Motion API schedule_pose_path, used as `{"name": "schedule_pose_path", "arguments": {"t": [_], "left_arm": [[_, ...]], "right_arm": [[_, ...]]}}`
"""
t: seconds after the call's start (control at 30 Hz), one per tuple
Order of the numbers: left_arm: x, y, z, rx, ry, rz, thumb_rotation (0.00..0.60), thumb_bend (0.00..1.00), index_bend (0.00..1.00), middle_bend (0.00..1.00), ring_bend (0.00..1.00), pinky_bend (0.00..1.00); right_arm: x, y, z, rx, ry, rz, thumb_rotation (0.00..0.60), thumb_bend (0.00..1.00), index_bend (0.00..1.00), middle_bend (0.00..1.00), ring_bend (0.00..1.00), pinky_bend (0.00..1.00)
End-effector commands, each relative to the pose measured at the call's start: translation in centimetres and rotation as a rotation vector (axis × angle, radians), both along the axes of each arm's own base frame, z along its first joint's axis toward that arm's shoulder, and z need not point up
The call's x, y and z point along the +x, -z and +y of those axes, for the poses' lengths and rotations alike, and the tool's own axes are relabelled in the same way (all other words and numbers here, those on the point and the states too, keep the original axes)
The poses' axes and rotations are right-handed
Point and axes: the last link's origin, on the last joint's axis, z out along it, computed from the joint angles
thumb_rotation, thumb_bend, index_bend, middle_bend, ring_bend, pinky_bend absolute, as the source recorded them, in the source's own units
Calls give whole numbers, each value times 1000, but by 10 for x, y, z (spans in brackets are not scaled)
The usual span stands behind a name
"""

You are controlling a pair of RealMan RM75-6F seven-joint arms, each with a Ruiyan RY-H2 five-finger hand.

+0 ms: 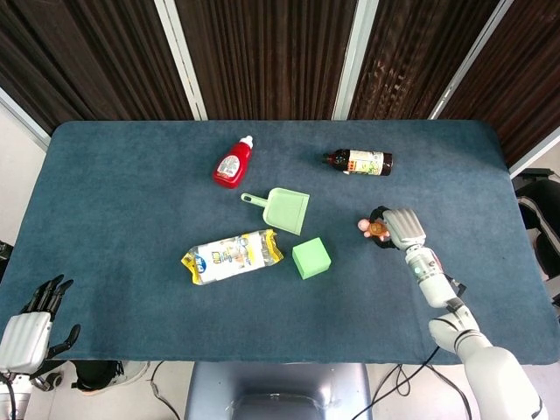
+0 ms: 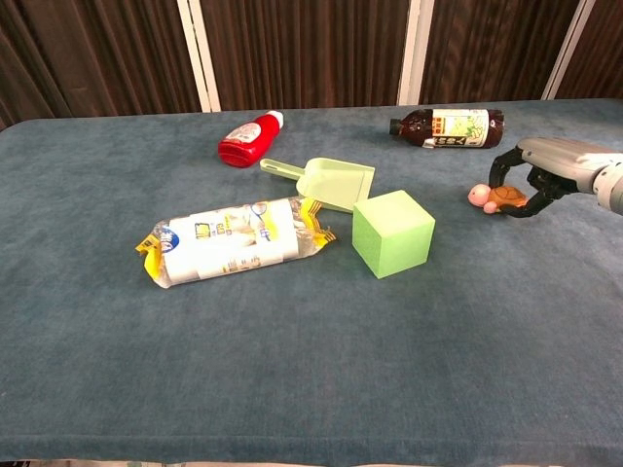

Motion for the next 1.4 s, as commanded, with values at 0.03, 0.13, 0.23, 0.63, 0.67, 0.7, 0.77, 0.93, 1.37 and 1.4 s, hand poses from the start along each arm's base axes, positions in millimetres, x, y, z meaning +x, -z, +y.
{"name": "schedule_pose_path", "arguments": {"t": [0.03,0.13,0.23,0.63,0.67,0.7,0.77,0.93,1.37,1.4], "left_arm": [[0,0,0,2,-1,0,600,347,111,47,68,327],[0,0,0,2,-4,-1,600,346,111,46,68,327],[-1,0,0,1,-5,0,600,347,111,47,69,327],[1,1,0,2,-1,1,600,346,111,47,68,327],[1,1,0,2,0,1,600,346,111,46,68,327],[1,1,0,2,-1,1,600,347,111,46,69,327],[0,1,0,1,-3,1,600,347,111,47,69,327],[0,1,1,0,-4,1,600,346,111,46,68,327],[1,1,0,4,-1,4,600,346,111,47,68,327],[2,1,-1,4,1,5,600,346,111,46,68,327]], "right_arm": [[-1,1,1,-8,3,-5,600,843,782,624,999,987],[-1,1,1,-8,5,-12,600,978,839,665,1000,999],[-1,0,2,-10,3,-28,600,1000,878,682,1000,1000],[-2,-3,5,-19,-15,-41,600,973,840,705,1000,1000],[-3,-3,5,-11,-4,-47,600,946,802,695,1000,1000],[-4,-3,6,-7,2,-61,600,878,728,661,1000,1000],[-2,-5,7,-9,-5,-96,600,692,592,555,999,997],[-2,-12,12,-8,-41,-105,600,219,306,336,949,939],[-15,-66,41,-32,-27,-119,600,37,103,180,828,833],[-17,-73,47,-40,-18,-118,600,36,147,181,787,810]]}}
